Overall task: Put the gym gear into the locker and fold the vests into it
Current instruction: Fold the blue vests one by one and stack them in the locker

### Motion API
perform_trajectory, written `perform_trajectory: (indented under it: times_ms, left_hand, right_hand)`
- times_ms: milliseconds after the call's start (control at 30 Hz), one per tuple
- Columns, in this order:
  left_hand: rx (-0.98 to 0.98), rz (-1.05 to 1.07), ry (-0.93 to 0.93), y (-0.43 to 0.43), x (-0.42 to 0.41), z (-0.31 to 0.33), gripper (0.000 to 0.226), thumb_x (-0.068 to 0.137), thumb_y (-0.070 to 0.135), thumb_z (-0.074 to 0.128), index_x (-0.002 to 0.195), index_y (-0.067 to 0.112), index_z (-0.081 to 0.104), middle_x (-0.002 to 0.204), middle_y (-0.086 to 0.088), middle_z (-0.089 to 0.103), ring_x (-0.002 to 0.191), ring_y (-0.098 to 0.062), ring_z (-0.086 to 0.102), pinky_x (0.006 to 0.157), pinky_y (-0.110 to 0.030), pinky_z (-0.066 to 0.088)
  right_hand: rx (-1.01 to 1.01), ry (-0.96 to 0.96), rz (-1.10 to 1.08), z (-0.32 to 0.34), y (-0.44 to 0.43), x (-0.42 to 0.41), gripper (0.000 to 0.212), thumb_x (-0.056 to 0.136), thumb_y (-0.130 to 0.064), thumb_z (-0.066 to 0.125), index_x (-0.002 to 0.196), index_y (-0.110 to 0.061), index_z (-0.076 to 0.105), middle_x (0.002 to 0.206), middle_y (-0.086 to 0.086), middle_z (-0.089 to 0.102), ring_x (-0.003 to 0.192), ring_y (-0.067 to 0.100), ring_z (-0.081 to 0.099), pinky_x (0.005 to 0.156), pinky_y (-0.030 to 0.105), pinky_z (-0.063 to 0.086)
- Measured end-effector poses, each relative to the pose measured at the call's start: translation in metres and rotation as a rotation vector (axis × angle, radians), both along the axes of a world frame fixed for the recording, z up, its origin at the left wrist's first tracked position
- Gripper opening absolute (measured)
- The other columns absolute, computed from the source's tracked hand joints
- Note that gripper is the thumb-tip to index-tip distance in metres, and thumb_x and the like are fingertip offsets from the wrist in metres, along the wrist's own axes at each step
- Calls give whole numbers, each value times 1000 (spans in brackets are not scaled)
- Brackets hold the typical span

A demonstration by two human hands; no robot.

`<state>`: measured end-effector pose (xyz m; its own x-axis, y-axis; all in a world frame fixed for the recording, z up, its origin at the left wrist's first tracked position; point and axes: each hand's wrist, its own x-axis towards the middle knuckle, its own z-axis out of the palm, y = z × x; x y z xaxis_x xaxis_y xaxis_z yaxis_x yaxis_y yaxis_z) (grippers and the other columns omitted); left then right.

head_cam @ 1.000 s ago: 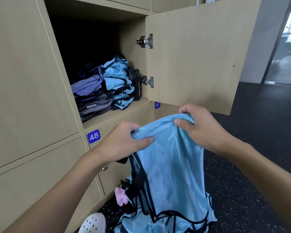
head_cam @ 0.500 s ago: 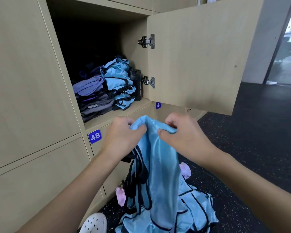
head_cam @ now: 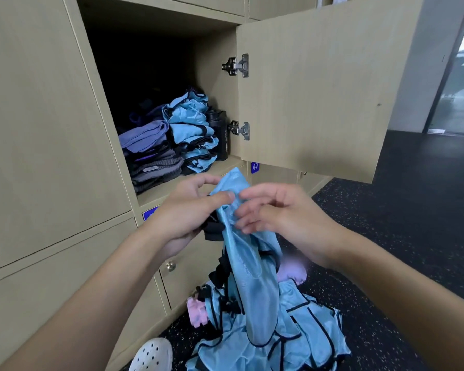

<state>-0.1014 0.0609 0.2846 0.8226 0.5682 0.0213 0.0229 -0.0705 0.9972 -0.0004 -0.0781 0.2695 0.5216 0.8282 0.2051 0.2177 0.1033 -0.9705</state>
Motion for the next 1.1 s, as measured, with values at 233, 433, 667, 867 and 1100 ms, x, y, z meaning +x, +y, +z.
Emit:
perform_trajectory:
  times_ms: [233,433,667,867,1100]
  left_hand:
    - [-96,-19,-34,9,-8,14,18,92,14,64,109,15,68,86,-7,68,66,-22,55,54,-27,49]
    - [-339,-42,-175,-5,-7,11,34,95,46,55,107,16,65,80,-1,76,77,-17,71,82,-37,60]
    - [-149,-134,-38,-18,0,-15,108,70,17,84,151,47,19,112,7,75,98,-18,73,88,-39,58]
    - [-191,80,-233,-21,2,-10,101,76,-7,77,147,46,27,107,-12,75,91,-28,75,79,-47,61]
    - [-163,122,-277,-19,3,-9,84,77,1,80,139,40,40,98,-11,76,88,-28,75,75,-46,62]
  right_hand:
    - [-156,-66,41,-10,-5,10,91,79,-26,82,146,-47,24,126,-3,64,116,6,61,100,30,46]
    - [-1,35,-88,-8,1,1,66,79,1,77,122,-39,44,100,11,74,82,29,73,77,48,61]
    - [176,163,-330,3,-1,12,66,84,-5,75,129,-38,41,106,11,67,83,23,72,69,38,61]
    - [114,169,-59,2,-9,10,78,78,-7,77,139,-37,38,117,6,69,100,18,71,87,32,58]
    - [-12,-142,-116,-3,-6,13,51,80,6,74,122,-21,63,107,-1,74,98,18,71,91,39,57]
